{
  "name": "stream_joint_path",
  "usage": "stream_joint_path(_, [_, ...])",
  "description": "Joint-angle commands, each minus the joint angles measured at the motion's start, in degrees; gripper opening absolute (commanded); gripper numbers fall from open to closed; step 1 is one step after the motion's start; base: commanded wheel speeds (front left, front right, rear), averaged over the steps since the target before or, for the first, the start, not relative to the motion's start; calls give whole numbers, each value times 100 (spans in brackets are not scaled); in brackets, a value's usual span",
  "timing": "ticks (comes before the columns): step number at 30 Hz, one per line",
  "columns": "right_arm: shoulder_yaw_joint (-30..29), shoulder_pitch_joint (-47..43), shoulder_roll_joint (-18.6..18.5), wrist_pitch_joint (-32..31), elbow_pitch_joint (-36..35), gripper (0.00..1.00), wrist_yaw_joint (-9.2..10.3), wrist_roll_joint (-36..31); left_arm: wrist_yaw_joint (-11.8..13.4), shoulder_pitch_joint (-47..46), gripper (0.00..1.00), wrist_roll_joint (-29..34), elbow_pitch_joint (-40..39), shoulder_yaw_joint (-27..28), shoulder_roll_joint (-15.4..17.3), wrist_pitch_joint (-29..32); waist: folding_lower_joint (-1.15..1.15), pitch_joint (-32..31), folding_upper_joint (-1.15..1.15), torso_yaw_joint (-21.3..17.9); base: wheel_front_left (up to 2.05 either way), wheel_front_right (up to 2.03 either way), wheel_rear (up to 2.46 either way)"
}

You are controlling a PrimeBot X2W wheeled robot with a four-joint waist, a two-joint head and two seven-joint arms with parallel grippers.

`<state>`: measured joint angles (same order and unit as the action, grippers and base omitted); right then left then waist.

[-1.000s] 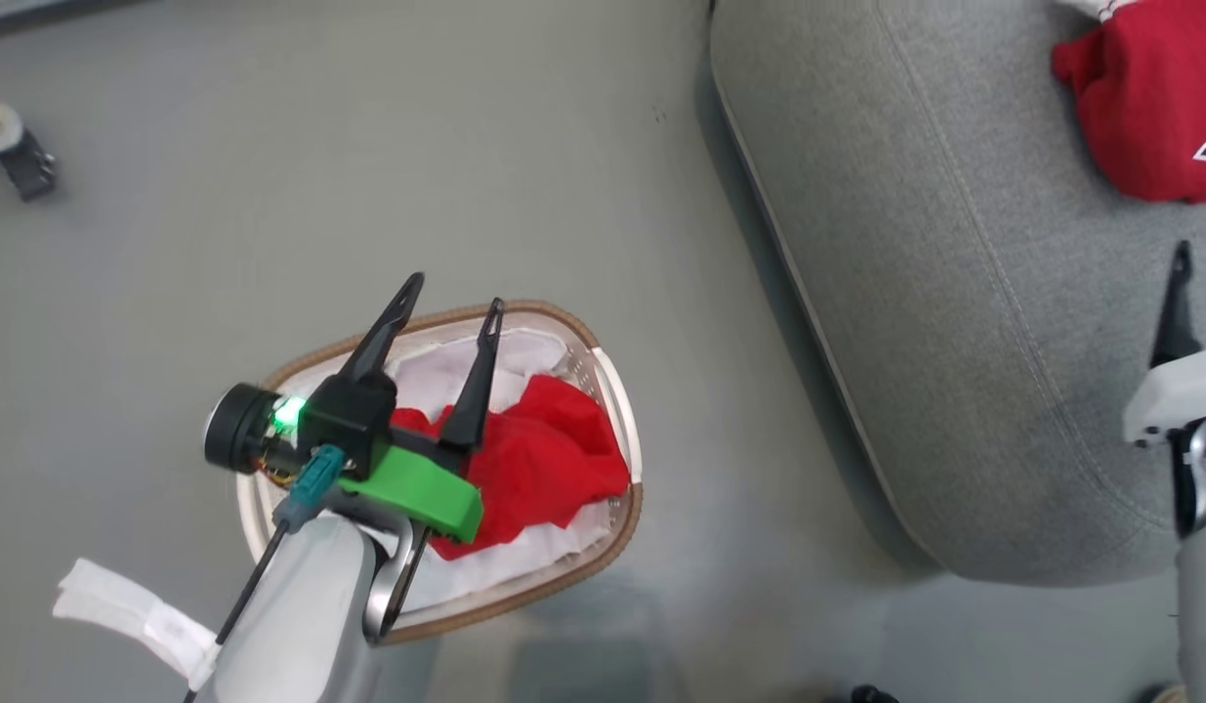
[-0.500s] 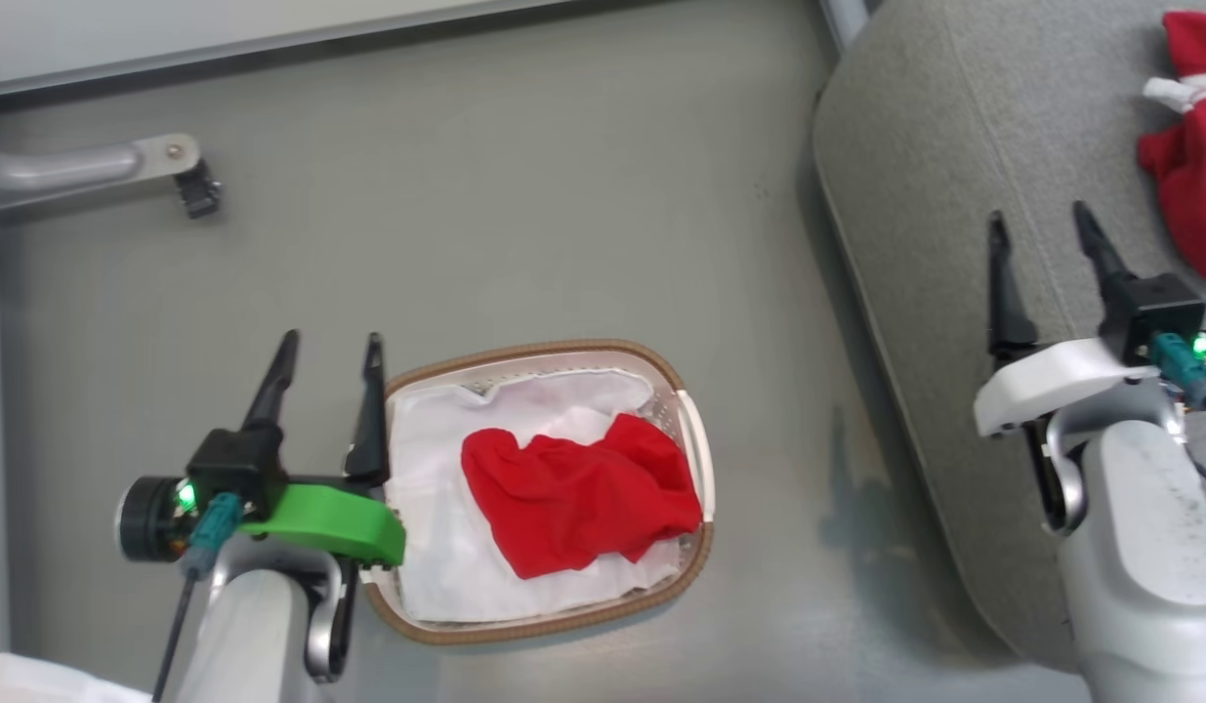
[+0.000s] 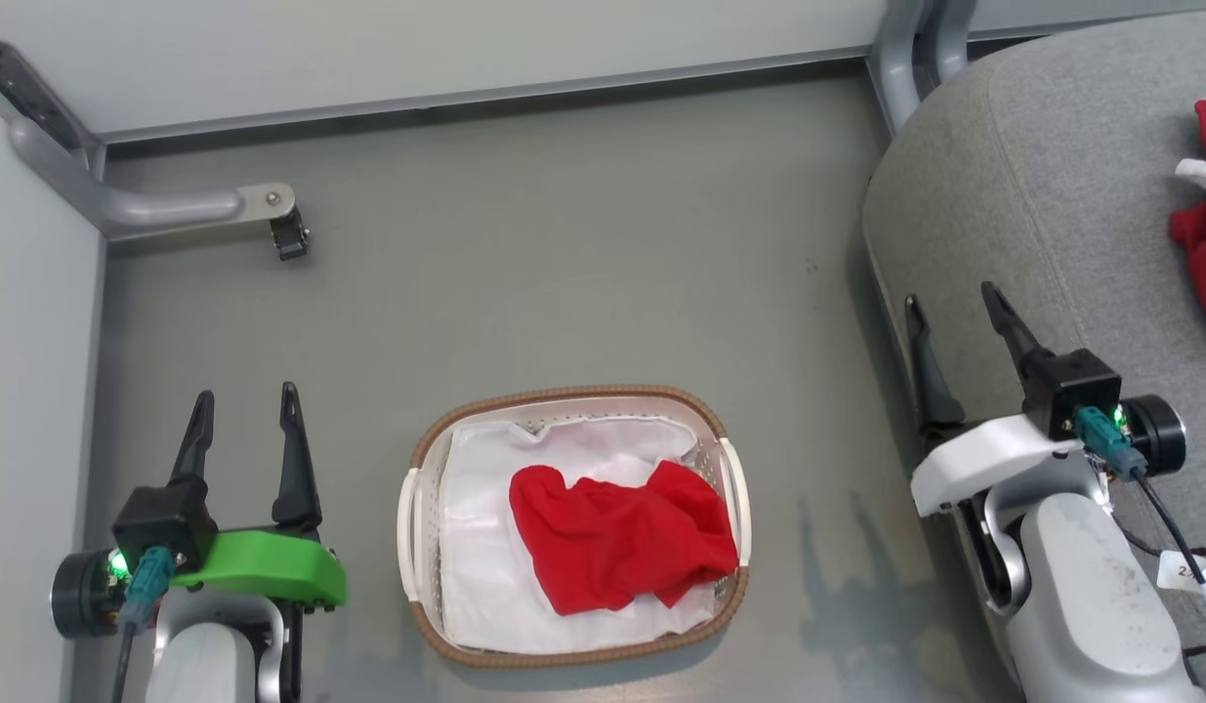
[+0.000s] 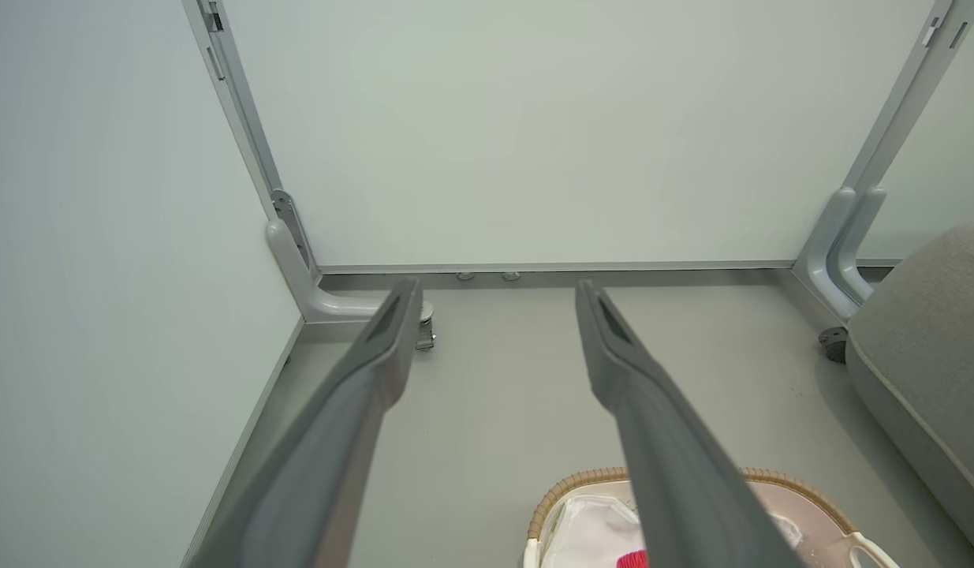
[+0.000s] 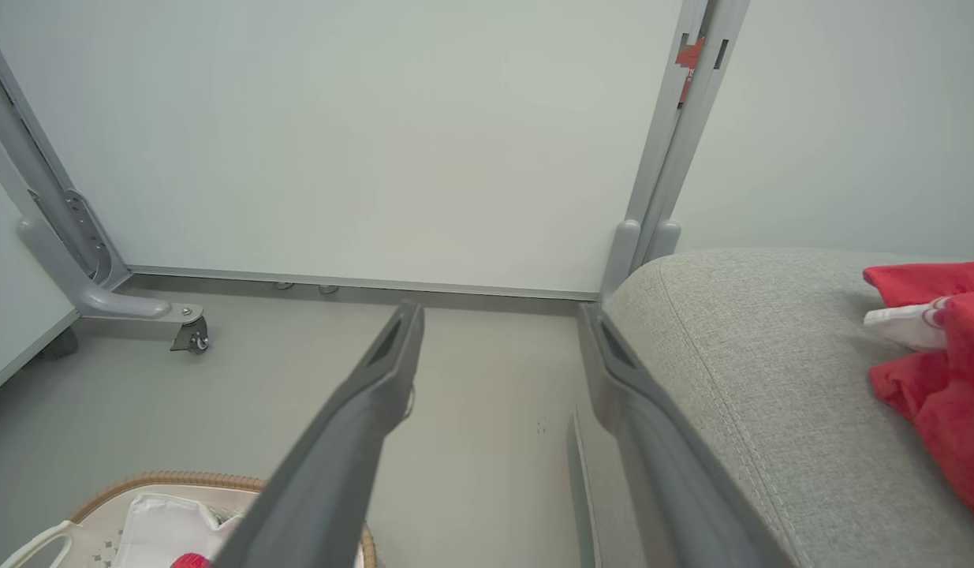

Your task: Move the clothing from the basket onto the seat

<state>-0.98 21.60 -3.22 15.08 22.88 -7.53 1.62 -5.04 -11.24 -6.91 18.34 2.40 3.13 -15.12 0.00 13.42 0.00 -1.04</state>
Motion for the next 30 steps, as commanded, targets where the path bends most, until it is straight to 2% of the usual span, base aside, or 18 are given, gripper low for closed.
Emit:
stream_joint_path(1, [38, -169, -7, 13, -30, 100, 8, 67, -22, 144, 100, 40, -28, 60, 2, -4, 0, -165, 0, 43, 0, 0, 0])
stream_joint_path(5, [168, -467, 0, 13, -55, 100, 8, 42, -12, 363, 100, 28, -50, 112, -14, -5, 0, -355, 0, 36, 0, 0, 0])
stream_joint_path(17, [221, -1156, 12, 13, -86, 100, 8, 266, 141, 1025, 100, -410, -119, -312, -12, -5, 0, -844, 0, 50, 0, 0, 0])
stream_joint_path(30, [264, -1161, 17, 13, -89, 100, 8, 306, 82, 1019, 100, -451, -94, -459, -13, -4, 0, -780, 0, -3, 0, 0, 0])
